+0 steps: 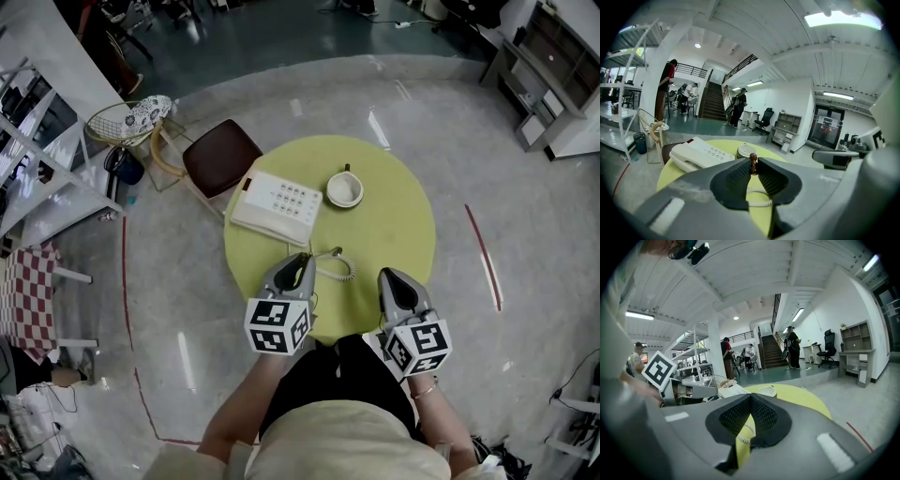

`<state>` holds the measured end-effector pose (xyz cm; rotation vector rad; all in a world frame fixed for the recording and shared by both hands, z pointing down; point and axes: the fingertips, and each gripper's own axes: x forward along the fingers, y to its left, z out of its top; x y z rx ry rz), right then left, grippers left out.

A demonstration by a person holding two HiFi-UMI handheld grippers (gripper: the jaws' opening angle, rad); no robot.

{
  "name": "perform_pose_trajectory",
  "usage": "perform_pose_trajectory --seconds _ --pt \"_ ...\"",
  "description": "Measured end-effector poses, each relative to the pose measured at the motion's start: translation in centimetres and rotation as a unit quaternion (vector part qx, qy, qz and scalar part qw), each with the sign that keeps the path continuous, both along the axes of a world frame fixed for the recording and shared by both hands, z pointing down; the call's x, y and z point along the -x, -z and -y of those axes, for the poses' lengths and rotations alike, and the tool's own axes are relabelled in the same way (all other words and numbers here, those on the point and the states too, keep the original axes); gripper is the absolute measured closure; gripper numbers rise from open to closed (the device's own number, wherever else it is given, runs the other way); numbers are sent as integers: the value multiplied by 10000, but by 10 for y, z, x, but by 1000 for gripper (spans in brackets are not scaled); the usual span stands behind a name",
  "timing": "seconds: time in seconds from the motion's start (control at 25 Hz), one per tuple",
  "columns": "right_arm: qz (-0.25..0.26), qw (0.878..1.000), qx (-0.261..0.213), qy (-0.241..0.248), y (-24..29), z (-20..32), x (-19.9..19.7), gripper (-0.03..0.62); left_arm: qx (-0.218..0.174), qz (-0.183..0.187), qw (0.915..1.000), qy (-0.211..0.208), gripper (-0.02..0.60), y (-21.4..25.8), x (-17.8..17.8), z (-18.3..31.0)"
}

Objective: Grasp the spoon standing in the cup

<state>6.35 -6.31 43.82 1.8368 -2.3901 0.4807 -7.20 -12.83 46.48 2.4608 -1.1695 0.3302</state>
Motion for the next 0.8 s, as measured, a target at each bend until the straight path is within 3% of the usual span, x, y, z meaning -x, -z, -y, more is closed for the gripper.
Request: perform_pose_trajectory --seconds 0.8 --pt "5 10000 16 -18 -4 0 2 597 -106 110 9998 -120 529 0 0 -5"
